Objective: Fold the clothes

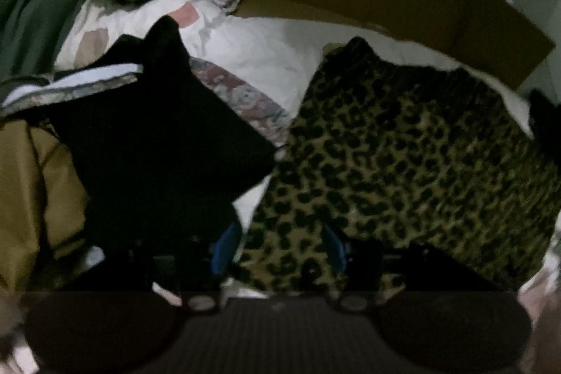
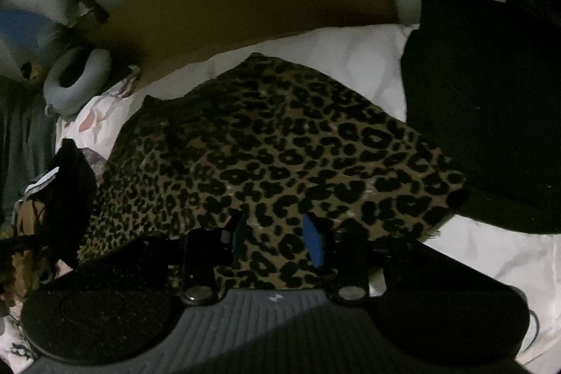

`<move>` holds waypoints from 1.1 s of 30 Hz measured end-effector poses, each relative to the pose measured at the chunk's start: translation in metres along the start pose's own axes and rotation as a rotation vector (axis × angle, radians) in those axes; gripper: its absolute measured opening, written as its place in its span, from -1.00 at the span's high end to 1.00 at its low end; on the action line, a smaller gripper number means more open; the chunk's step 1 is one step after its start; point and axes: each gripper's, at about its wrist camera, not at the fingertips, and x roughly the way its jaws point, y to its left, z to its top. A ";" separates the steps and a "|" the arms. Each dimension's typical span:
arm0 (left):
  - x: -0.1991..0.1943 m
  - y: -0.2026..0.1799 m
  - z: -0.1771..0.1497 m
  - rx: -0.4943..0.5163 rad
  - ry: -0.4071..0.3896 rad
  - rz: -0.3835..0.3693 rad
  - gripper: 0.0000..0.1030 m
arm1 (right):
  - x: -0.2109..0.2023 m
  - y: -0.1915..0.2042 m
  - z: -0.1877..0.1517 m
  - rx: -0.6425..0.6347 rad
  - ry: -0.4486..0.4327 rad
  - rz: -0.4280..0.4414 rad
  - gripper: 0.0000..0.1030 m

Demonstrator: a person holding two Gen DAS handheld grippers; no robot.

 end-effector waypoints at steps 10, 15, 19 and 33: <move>0.036 0.016 -0.020 0.034 0.047 0.016 0.14 | 0.007 0.023 -0.013 -0.080 0.046 0.005 0.22; 0.044 0.029 -0.028 -0.001 0.054 0.017 0.25 | 0.011 0.032 -0.019 -0.105 0.062 0.002 0.22; 0.049 0.033 -0.032 -0.011 0.057 -0.003 0.28 | 0.011 0.038 -0.023 -0.120 0.056 0.028 0.22; 0.071 0.038 -0.036 -0.022 0.088 -0.041 0.10 | 0.017 0.036 -0.029 -0.110 0.080 0.011 0.22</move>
